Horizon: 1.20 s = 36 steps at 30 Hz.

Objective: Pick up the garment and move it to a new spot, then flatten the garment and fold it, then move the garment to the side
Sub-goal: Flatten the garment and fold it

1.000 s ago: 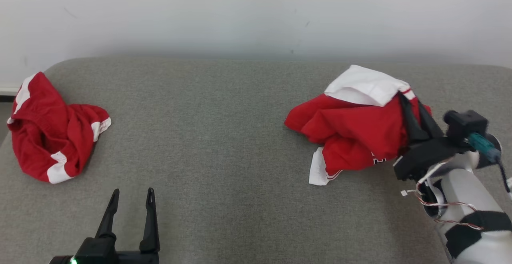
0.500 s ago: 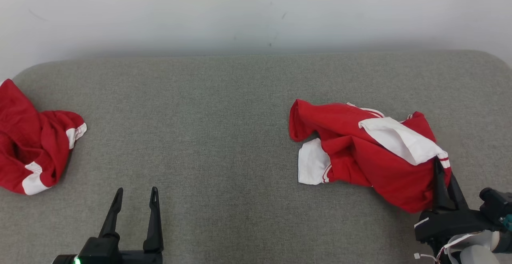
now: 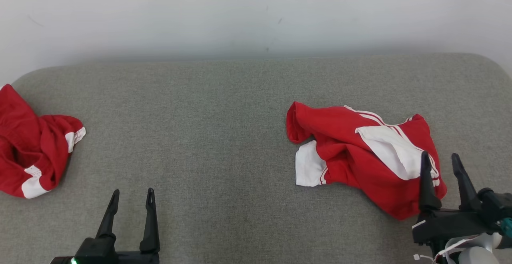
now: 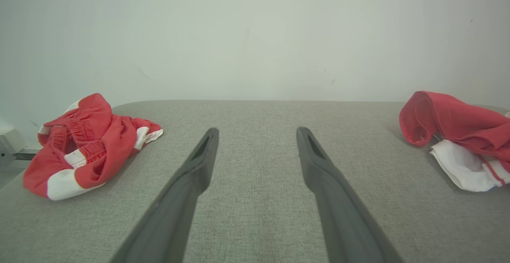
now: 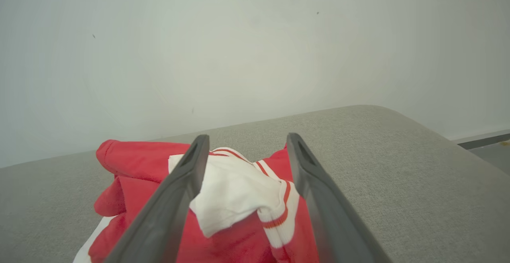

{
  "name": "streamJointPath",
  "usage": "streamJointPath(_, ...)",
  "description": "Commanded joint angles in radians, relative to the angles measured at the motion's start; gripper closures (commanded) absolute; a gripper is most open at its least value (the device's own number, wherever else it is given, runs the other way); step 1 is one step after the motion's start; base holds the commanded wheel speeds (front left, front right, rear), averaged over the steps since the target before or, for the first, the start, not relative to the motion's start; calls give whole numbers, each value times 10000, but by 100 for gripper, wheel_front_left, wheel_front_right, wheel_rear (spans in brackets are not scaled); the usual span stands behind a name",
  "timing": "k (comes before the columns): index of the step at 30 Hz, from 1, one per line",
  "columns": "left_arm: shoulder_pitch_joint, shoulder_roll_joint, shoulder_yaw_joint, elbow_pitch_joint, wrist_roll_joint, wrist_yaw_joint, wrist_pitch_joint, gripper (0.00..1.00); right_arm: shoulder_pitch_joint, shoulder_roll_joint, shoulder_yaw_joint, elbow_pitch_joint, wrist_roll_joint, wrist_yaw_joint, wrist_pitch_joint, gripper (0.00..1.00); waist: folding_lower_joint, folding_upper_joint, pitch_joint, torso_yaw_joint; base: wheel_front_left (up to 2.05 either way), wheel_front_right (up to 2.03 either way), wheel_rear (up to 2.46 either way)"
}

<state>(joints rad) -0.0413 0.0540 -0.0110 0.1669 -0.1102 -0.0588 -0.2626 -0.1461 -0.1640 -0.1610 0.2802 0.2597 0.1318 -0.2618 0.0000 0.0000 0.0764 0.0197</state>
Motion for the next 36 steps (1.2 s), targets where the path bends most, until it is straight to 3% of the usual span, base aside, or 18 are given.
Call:
streamJointPath(1,34,-21,37,3,-32,-4,-34,0,108,-48,163,-52,-231,-22,-46,0,0,0,-6,15,0,0,0)
streamJointPath(9,-36,-29,-8,-9,-82,28,-34,0,-374,-467,706,548,-725,-22,187,0,0,0,34,178,0,0,0)
streamJointPath(18,-185,-37,-133,-10,-149,76,-34,0,-1112,-1082,1284,1796,-1569,-22,1382,0,0,0,264,353,0,0,0)
streamJointPath(19,-212,-38,-124,24,-161,52,-34,0,-1208,-1124,1337,1922,-1557,-22,1510,55,0,0,285,365,0,0,0)
streamJointPath(20,-237,-38,-113,54,-164,34,-34,0,-1287,-1175,1384,2050,-1566,-22,1640,72,0,0,301,373,0,0,0)
streamJointPath(21,-243,-39,-126,65,-153,36,-34,0,-1371,-1196,1410,2133,-1571,-22,1689,100,0,0,314,377,0,0,0)
streamJointPath(27,-125,-40,-136,147,-140,55,-34,0,-1689,-1183,1033,2087,-1301,-22,851,100,0,0,203,169,0,0,0)
streamJointPath(36,-140,-42,-286,158,-181,-12,-34,0,-381,-705,-1300,1364,173,-22,149,100,0,0,50,-272,0,0,0)
